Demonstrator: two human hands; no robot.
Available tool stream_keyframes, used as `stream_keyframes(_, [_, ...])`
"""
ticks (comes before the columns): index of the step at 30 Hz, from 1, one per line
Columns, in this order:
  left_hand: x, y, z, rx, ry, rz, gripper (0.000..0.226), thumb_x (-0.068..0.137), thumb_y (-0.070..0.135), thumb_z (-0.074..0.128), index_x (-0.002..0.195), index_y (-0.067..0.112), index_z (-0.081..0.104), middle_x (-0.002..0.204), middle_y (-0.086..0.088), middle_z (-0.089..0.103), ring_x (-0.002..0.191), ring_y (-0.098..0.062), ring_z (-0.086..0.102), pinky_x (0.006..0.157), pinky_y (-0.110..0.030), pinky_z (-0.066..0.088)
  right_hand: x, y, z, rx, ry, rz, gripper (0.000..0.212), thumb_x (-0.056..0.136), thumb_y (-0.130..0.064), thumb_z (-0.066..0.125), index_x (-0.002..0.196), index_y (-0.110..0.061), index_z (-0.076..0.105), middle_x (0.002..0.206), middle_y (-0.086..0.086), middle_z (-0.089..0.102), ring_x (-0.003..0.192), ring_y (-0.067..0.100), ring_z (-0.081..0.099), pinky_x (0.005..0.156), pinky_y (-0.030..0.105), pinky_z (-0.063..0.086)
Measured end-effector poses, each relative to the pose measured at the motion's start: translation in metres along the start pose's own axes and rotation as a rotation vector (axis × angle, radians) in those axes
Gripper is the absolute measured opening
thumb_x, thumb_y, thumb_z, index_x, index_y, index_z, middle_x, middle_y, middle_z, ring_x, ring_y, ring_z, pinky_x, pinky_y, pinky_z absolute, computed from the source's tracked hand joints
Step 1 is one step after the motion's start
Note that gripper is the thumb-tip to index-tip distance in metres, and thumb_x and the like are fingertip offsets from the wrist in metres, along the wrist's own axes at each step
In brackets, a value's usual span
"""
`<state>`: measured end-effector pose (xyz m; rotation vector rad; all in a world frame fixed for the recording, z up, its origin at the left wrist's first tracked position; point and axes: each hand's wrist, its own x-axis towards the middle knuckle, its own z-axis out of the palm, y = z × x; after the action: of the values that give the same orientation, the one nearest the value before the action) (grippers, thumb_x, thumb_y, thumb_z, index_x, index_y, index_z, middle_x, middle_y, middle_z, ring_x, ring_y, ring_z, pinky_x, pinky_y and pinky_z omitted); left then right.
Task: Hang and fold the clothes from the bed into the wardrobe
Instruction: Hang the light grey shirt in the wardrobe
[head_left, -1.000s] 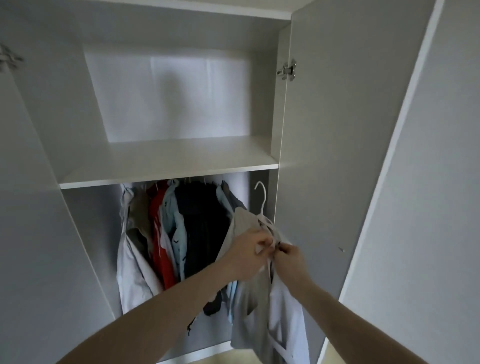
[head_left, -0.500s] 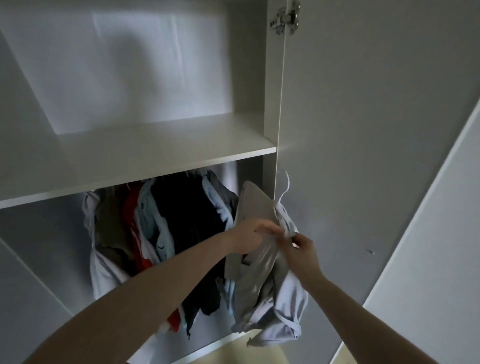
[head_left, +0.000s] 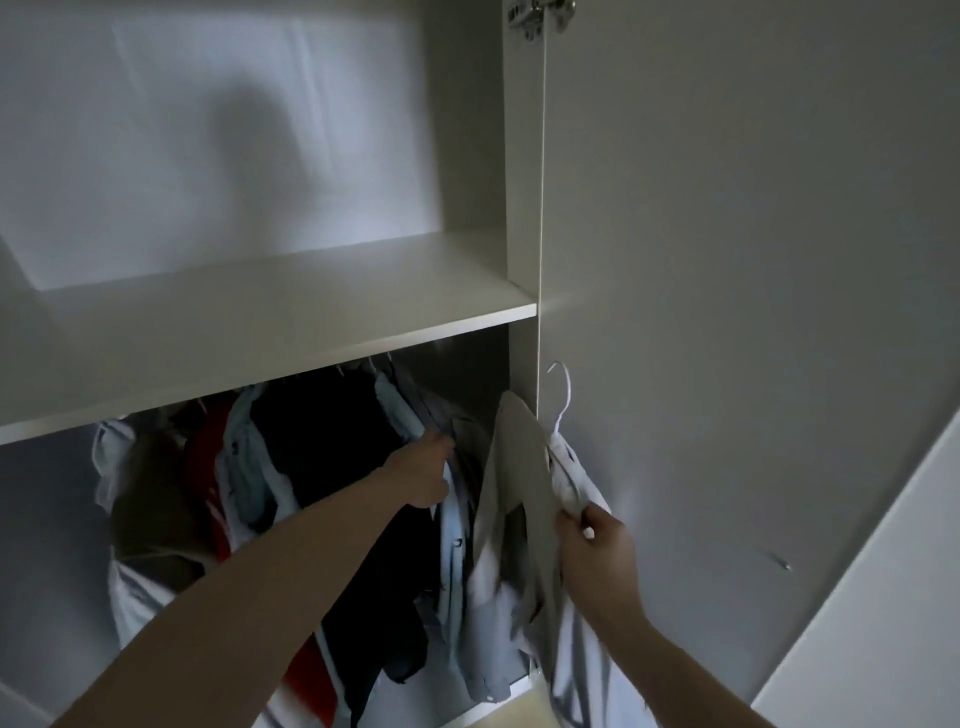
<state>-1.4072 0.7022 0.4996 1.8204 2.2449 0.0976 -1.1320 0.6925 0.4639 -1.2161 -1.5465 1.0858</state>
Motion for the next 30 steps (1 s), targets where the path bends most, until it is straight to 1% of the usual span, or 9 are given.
stream_keyframes(2, [0.031,0.000,-0.001,0.028,0.025,0.021,0.066,0.091,0.007,0.064,0.151,0.003,0.035,0.161,-0.012,0.025,0.139,-0.035,0.043,0.107,-0.045,0.045,0.011,0.002,0.003,-0.027,0.038,0.032,0.045,0.094,-0.013,0.058,0.054,-0.027,0.042,0.046,-0.010,0.035,0.049,0.012,0.037,0.052,0.027,0.032])
stream_keyframes(4, [0.057,0.002,0.005,0.086,0.046,0.024,0.074,0.090,0.006,0.063,0.156,0.004,0.028,0.164,-0.011,0.021,0.144,-0.034,0.039,0.108,-0.045,0.045,0.022,0.006,0.003,-0.073,0.066,0.044,0.043,0.095,-0.014,0.060,0.060,-0.017,0.036,0.048,-0.007,0.032,0.052,0.017,0.035,0.054,0.031,0.030])
stream_keyframes(8, [0.096,-0.005,0.027,0.187,0.029,0.016,0.079,0.091,0.005,0.060,0.160,0.013,0.022,0.170,-0.006,0.011,0.136,-0.035,0.050,0.104,-0.044,0.048,0.034,0.020,0.002,-0.184,0.074,0.020,0.030,0.093,-0.014,0.057,0.069,-0.001,0.045,0.056,0.004,0.039,0.057,0.018,0.035,0.052,0.032,0.028])
stream_keyframes(12, [0.113,-0.013,0.043,0.252,0.165,0.060,0.083,0.095,0.002,0.053,0.164,0.023,0.012,0.172,0.001,-0.003,0.119,-0.038,0.063,0.093,-0.044,0.054,0.046,0.026,0.010,-0.242,0.070,0.000,0.024,0.092,-0.012,0.056,0.073,0.002,0.052,0.064,0.020,0.051,0.058,0.018,0.037,0.049,0.030,0.029])
stream_keyframes(15, [0.118,-0.022,0.047,0.318,0.204,0.083,0.082,0.097,0.005,0.052,0.165,0.025,0.009,0.171,-0.004,0.007,0.123,-0.037,0.060,0.094,-0.044,0.053,0.054,0.027,0.019,-0.233,0.059,-0.008,0.024,0.092,-0.012,0.057,0.071,0.000,0.053,0.059,0.012,0.050,0.051,0.013,0.034,0.045,0.026,0.029])
stream_keyframes(17, [0.122,-0.031,0.042,0.376,0.197,0.101,0.066,0.103,0.019,0.052,0.162,0.024,0.024,0.163,-0.009,0.026,0.126,-0.035,0.058,0.097,-0.042,0.051,0.058,0.027,0.025,-0.225,0.075,-0.024,0.027,0.091,-0.013,0.058,0.066,-0.005,0.052,0.055,0.006,0.047,0.049,0.012,0.035,0.044,0.023,0.031])
stream_keyframes(20, [0.117,-0.051,0.039,0.587,0.156,0.241,0.037,0.107,0.035,0.047,0.133,0.014,0.063,0.145,-0.008,0.047,0.125,-0.026,0.056,0.102,-0.037,0.044,0.066,0.026,0.036,-0.242,0.076,-0.046,0.024,0.090,-0.011,0.059,0.068,-0.003,0.054,0.057,0.012,0.051,0.049,0.012,0.038,0.045,0.023,0.033])
stream_keyframes(24, [0.094,-0.085,0.043,0.767,0.049,0.346,0.034,0.109,0.031,0.043,0.126,0.011,0.065,0.141,-0.008,0.052,0.130,-0.024,0.048,0.103,-0.037,0.042,0.080,0.019,0.060,-0.295,0.000,-0.030,0.027,0.088,-0.008,0.058,0.067,0.003,0.047,0.057,0.013,0.043,0.054,0.021,0.037,0.050,0.034,0.029])
stream_keyframes(30, [0.061,-0.103,0.035,0.796,-0.052,0.269,0.028,0.107,0.029,0.049,0.127,0.016,0.063,0.139,-0.004,0.049,0.121,-0.023,0.046,0.095,-0.039,0.048,0.115,-0.002,0.125,-0.324,-0.145,-0.028,0.032,0.089,-0.006,0.050,0.059,-0.014,0.042,0.060,0.007,0.049,0.063,0.029,0.049,0.059,0.030,0.038])
